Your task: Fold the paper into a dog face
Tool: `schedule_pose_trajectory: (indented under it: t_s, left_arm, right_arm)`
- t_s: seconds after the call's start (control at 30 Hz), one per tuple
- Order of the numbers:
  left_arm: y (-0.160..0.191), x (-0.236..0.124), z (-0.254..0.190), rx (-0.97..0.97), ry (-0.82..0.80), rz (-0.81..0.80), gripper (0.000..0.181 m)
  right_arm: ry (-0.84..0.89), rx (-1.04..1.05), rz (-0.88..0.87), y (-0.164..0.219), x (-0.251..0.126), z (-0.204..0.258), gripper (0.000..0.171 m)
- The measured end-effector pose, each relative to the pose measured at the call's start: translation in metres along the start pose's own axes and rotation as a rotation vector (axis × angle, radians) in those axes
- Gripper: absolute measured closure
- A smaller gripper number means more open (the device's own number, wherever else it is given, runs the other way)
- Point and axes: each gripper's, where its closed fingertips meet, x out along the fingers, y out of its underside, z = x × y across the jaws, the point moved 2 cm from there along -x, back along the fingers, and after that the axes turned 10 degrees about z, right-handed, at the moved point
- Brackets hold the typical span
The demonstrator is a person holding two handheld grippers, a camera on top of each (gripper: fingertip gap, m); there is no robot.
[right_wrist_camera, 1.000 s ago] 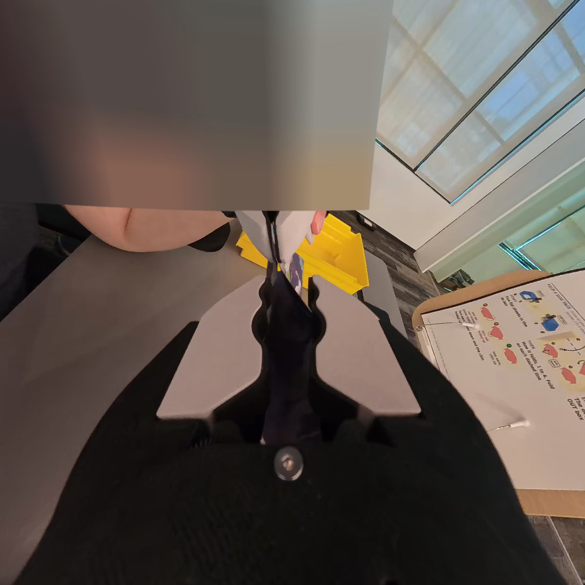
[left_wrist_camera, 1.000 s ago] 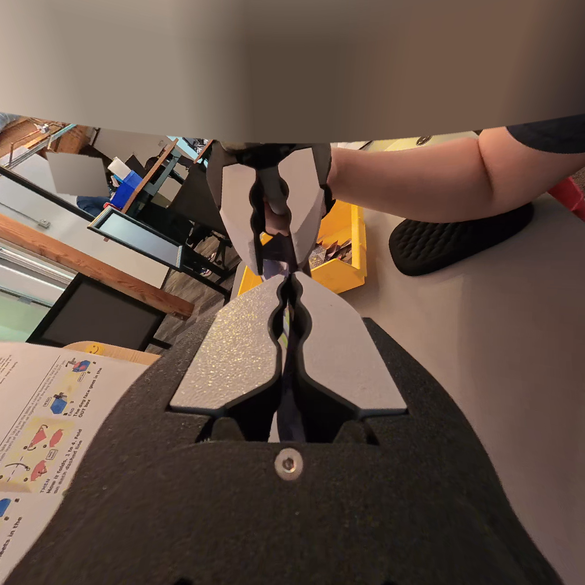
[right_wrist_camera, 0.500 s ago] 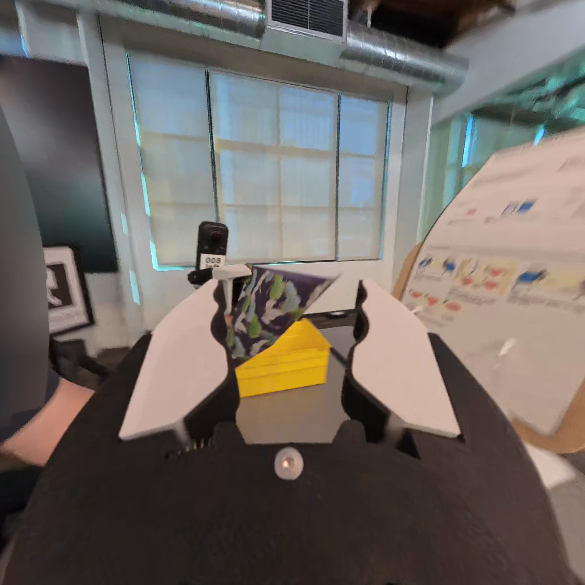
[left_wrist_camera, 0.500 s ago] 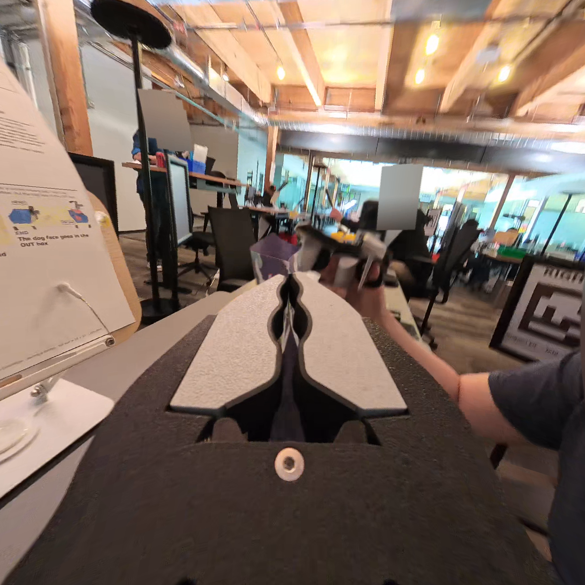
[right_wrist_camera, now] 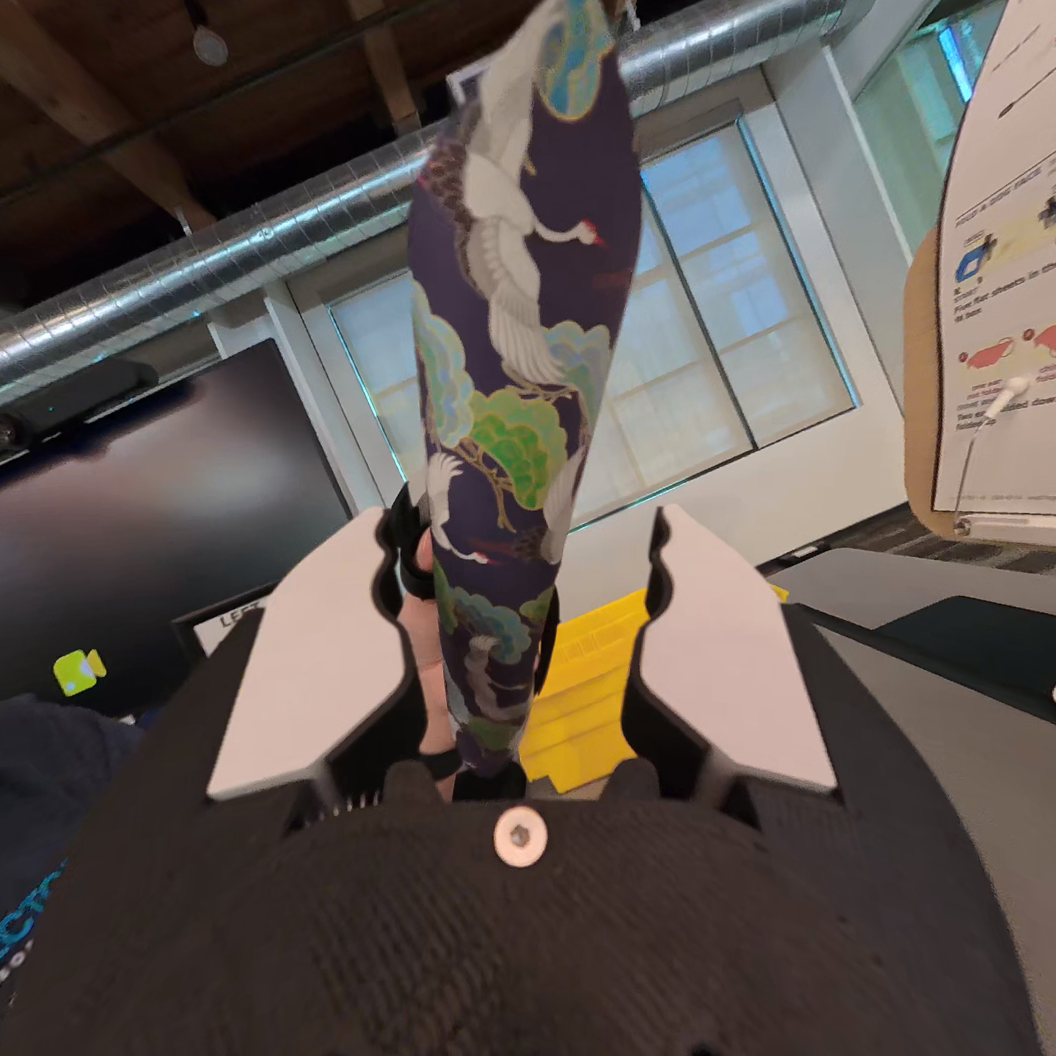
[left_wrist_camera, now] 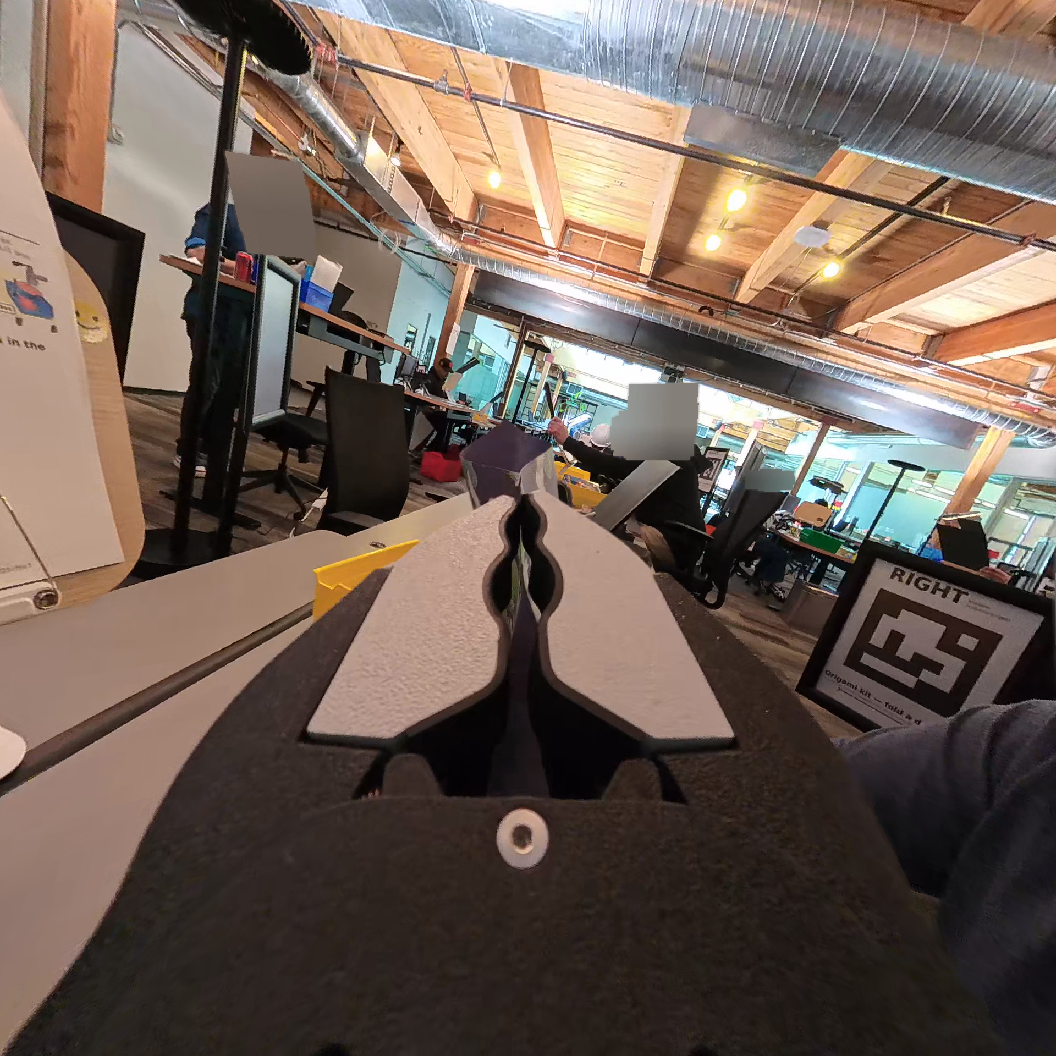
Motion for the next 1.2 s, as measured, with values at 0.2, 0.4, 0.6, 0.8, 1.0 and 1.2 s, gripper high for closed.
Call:
schedule_pose_trajectory:
  t_s: [0.2, 0.4, 0.6, 0.8, 1.0, 1.2]
  left_arm:
    - [0.006, 0.008, 0.001, 0.015, -0.020, 0.009, 0.181]
    - [0.004, 0.005, 0.002, 0.014, -0.024, -0.004, 0.181]
    - [0.001, 0.002, 0.003, 0.011, -0.031, -0.018, 0.181]
    - [-0.005, -0.005, 0.005, 0.003, -0.035, -0.038, 0.181]
    - [-0.006, -0.006, 0.004, 0.005, -0.040, -0.046, 0.181]
    - [-0.007, -0.006, 0.005, 0.006, -0.045, -0.060, 0.181]
  right_arm:
    - [-0.022, 0.069, -0.042, 0.000, -0.003, 0.004, 0.125]
    - [-0.030, 0.076, -0.043, 0.000, -0.006, 0.003, 0.148]
    - [-0.060, 0.109, -0.039, 0.001, -0.006, 0.002, 0.156]
    - [-0.084, 0.121, -0.040, 0.001, -0.007, 0.003, 0.165]
    - [-0.120, 0.136, -0.045, 0.001, -0.006, 0.005, 0.170]
    - [-0.123, 0.144, -0.072, -0.001, -0.008, 0.005, 0.170]
